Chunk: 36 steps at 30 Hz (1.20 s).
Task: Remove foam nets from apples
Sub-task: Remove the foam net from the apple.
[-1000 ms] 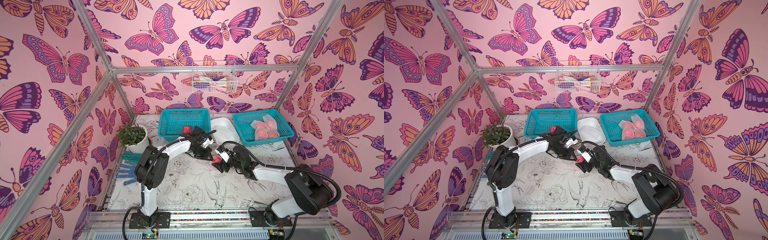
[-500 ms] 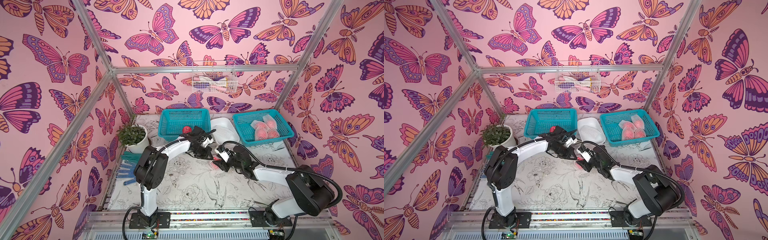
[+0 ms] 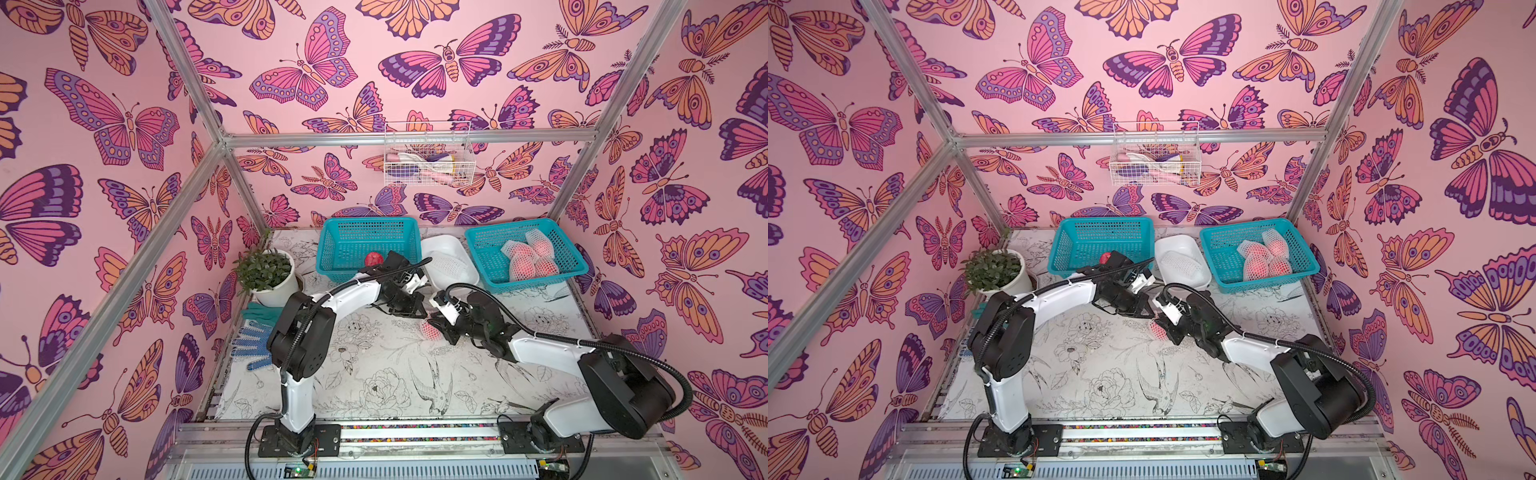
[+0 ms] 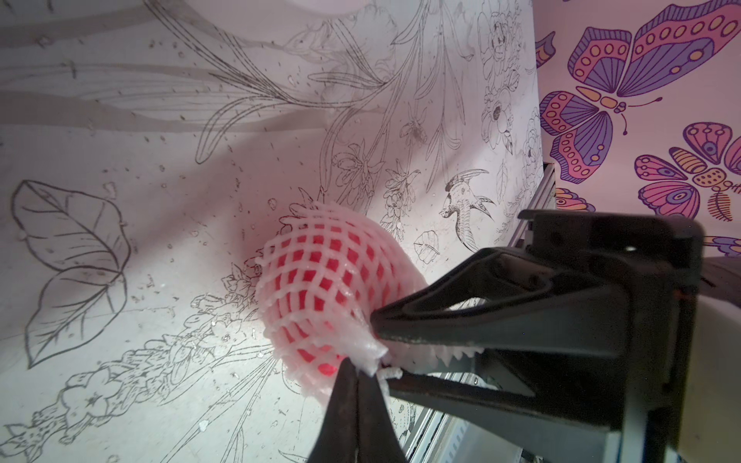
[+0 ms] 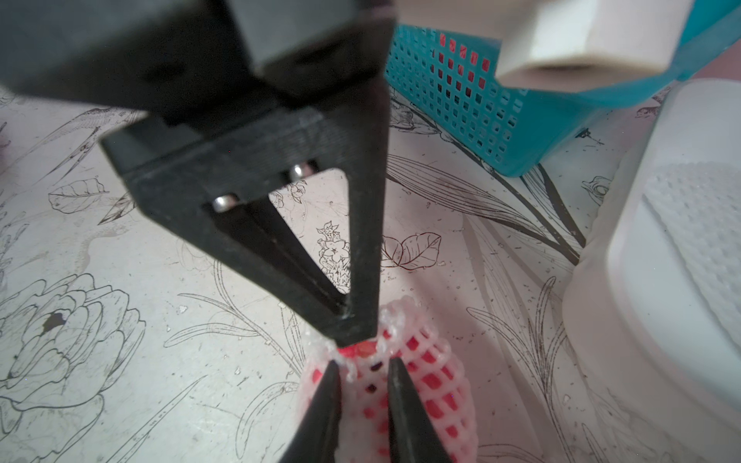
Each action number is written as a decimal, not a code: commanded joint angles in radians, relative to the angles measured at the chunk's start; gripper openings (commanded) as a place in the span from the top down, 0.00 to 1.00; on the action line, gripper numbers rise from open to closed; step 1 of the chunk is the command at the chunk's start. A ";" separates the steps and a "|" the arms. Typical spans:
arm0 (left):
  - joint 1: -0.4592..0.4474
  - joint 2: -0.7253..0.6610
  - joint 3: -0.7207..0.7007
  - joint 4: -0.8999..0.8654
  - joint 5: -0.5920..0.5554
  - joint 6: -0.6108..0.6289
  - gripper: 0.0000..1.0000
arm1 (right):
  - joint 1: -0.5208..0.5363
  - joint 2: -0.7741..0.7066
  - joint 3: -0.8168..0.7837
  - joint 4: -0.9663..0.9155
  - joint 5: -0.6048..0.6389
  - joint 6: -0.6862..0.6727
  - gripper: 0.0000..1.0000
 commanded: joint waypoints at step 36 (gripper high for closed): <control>-0.003 -0.123 0.000 0.008 -0.051 -0.007 1.00 | 0.013 -0.132 0.031 -0.043 0.012 0.055 1.00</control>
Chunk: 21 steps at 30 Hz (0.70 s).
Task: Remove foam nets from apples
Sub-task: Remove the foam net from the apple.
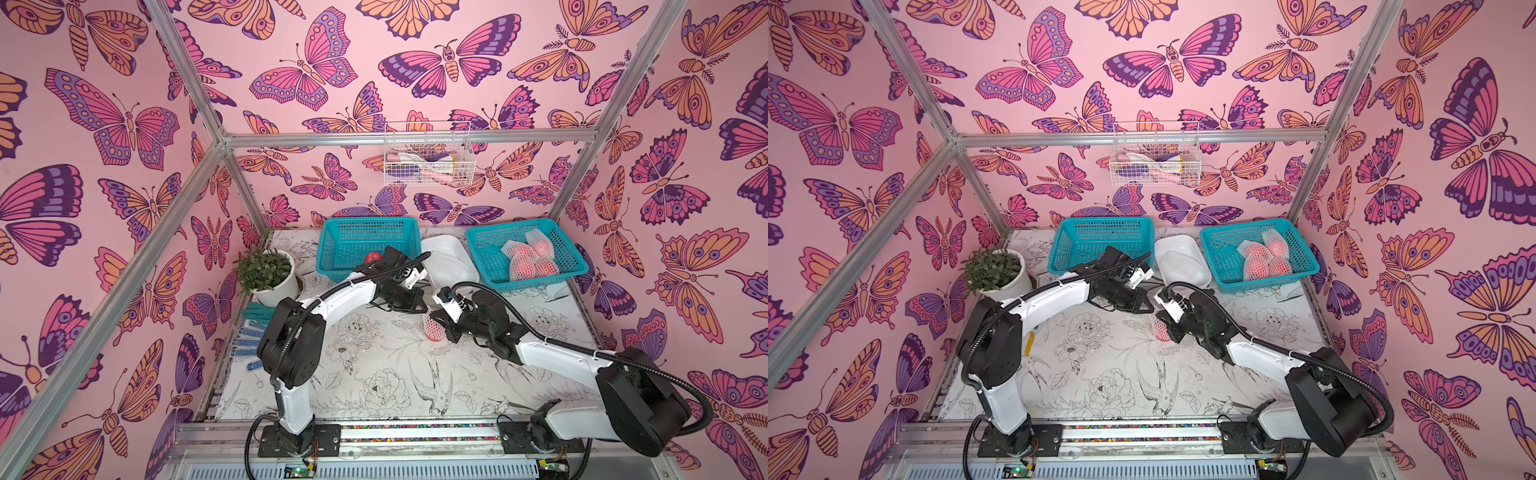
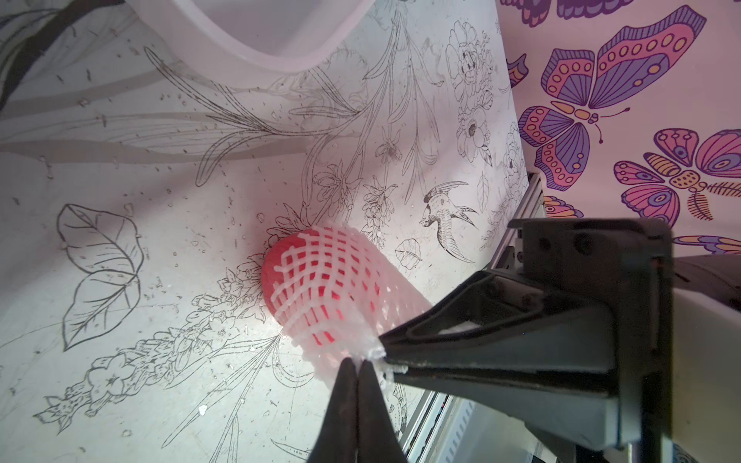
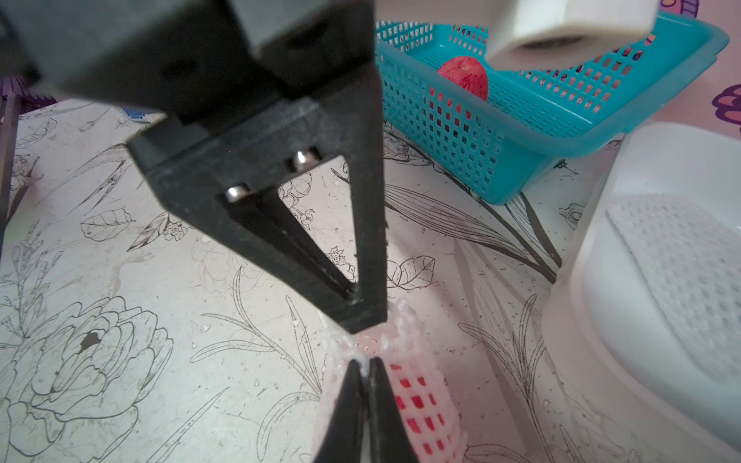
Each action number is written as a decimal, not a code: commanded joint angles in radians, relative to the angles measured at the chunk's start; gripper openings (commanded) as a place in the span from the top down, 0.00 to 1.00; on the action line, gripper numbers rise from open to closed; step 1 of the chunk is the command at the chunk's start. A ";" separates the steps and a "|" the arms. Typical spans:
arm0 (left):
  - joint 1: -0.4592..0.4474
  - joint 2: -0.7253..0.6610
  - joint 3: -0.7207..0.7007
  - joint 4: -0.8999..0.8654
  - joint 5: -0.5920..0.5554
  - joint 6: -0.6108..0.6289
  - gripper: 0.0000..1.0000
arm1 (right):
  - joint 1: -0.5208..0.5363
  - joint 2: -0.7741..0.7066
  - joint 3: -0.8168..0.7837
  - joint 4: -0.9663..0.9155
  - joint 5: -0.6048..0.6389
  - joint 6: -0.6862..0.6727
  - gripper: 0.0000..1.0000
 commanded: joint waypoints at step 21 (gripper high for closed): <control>0.078 -0.294 -0.046 0.099 -0.088 0.062 0.21 | -0.001 -0.164 0.367 -0.575 0.432 0.027 1.00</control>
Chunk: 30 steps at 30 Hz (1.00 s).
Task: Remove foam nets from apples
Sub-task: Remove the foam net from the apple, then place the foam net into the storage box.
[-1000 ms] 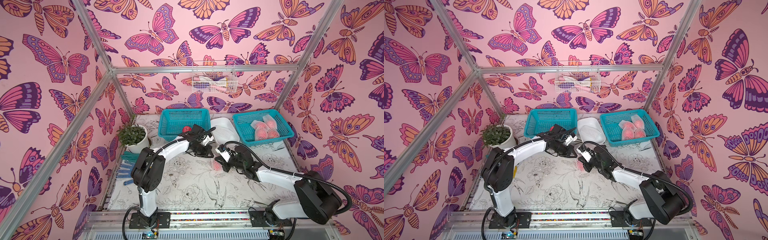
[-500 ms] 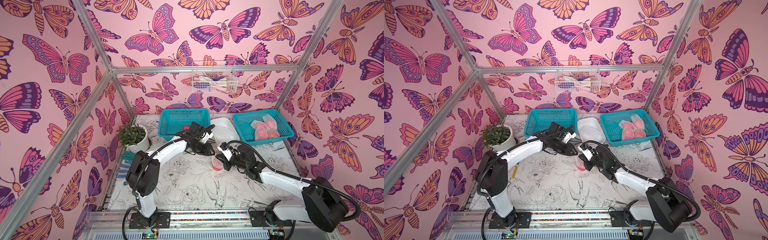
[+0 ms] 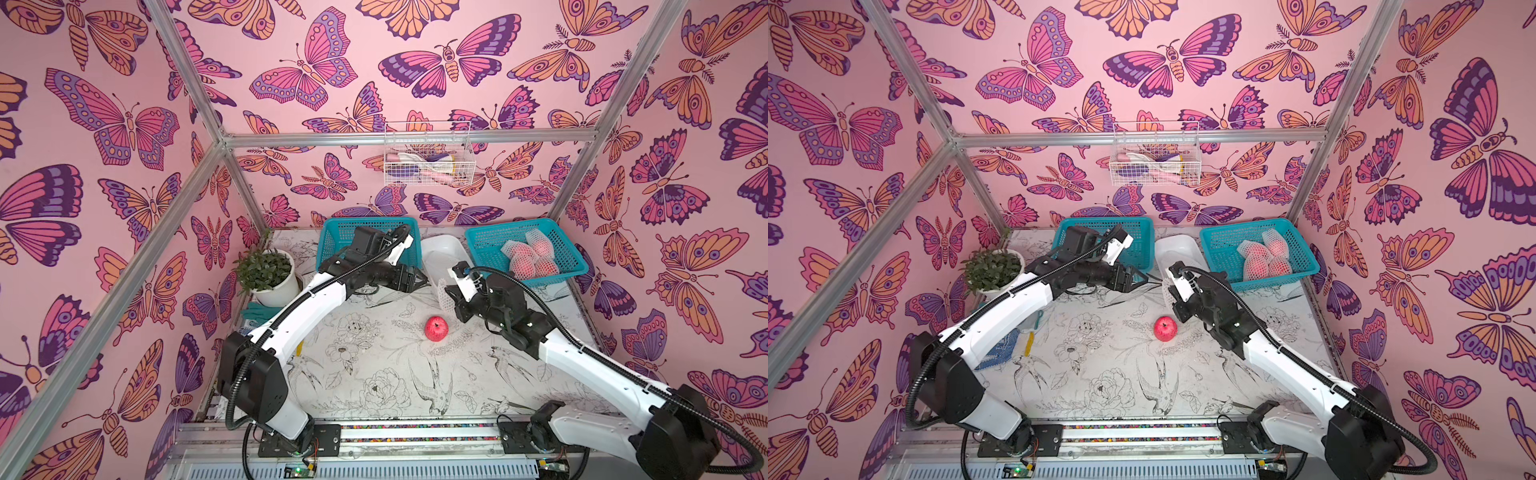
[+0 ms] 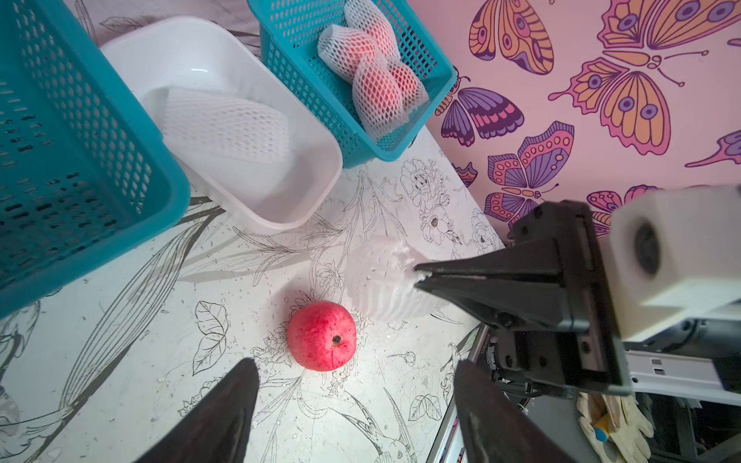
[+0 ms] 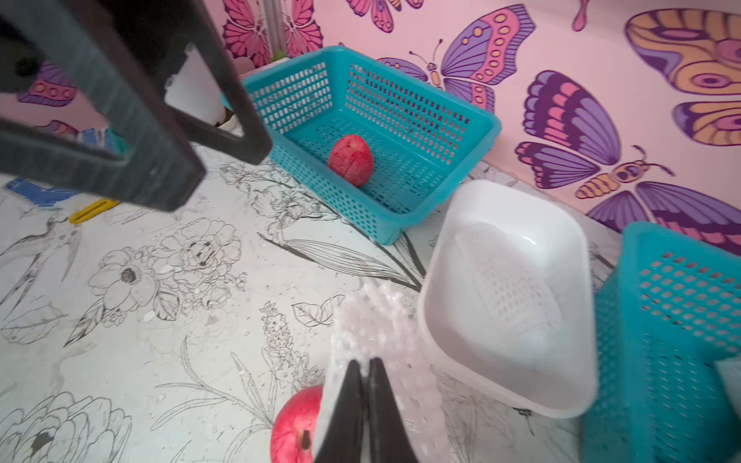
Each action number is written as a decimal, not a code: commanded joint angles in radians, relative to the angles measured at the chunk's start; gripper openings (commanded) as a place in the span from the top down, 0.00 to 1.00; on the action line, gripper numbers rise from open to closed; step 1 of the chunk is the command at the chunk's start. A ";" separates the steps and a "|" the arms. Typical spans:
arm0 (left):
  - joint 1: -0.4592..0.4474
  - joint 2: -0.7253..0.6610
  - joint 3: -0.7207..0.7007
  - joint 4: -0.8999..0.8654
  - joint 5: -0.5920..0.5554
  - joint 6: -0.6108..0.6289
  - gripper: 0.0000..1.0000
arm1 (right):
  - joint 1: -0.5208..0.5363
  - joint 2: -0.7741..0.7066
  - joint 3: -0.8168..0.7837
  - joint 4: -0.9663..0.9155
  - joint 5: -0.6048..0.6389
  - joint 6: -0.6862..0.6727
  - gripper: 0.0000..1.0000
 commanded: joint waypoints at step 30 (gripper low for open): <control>0.051 0.060 -0.123 -0.040 -0.002 0.125 0.21 | -0.108 0.968 0.950 -0.640 0.306 -0.241 1.00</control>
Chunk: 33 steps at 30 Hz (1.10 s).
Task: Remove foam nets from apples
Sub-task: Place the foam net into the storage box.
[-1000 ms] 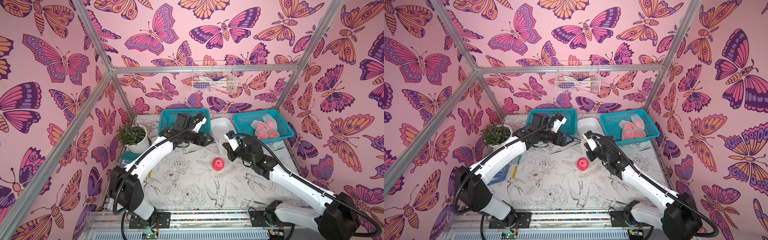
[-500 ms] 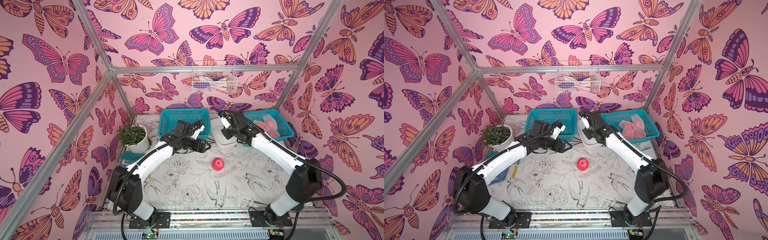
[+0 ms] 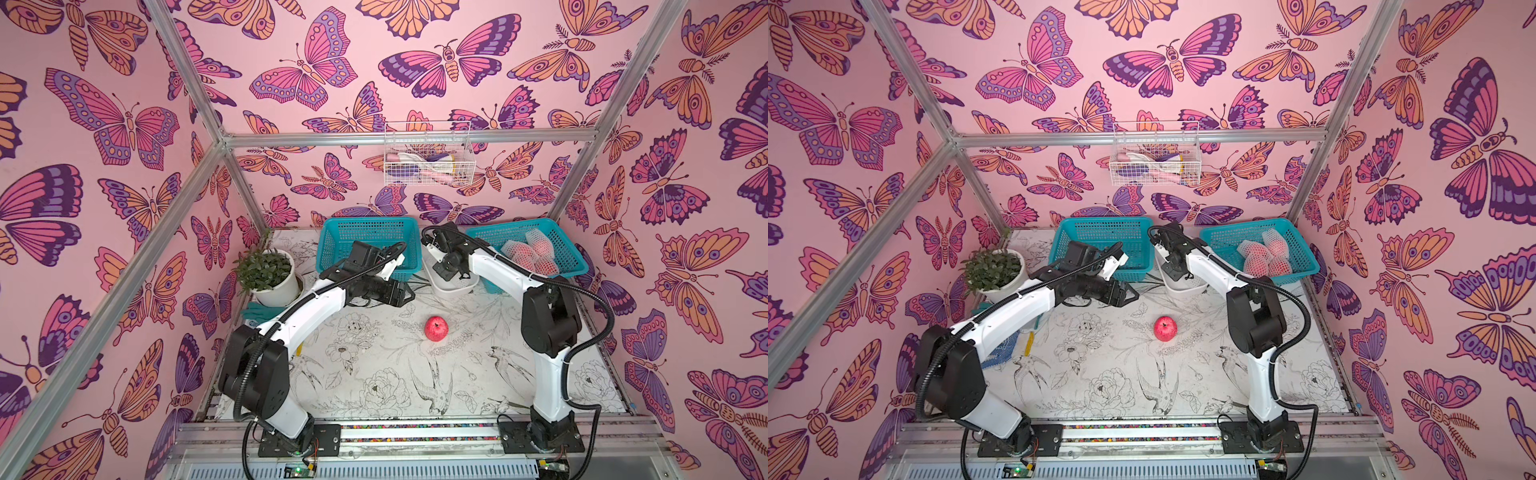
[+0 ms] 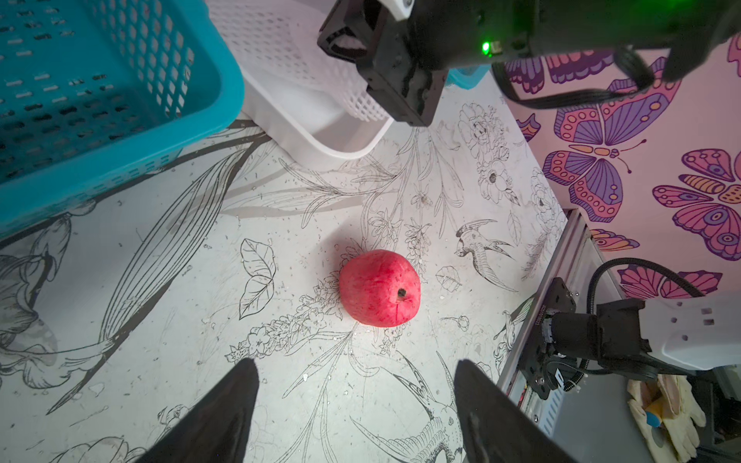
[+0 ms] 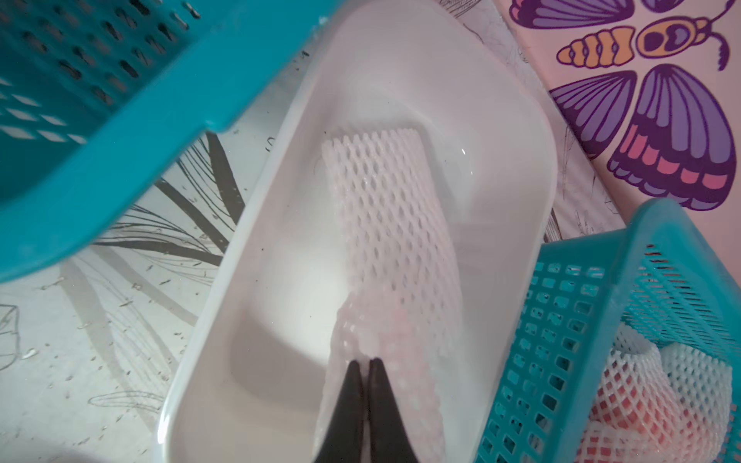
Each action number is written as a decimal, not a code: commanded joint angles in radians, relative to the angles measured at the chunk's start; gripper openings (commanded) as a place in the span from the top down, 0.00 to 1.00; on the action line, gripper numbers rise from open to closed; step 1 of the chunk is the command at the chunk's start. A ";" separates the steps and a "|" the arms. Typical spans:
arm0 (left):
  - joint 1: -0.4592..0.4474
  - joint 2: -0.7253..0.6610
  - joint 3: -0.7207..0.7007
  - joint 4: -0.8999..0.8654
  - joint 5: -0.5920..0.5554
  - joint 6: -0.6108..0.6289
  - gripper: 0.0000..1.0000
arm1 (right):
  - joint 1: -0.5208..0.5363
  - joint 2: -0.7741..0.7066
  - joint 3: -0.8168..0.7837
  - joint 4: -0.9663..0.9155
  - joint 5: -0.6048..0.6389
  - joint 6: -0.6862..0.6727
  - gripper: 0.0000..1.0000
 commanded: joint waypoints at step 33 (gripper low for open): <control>-0.019 0.016 0.066 -0.052 0.040 0.027 0.21 | -0.010 -0.073 0.035 -0.088 -0.196 0.130 0.23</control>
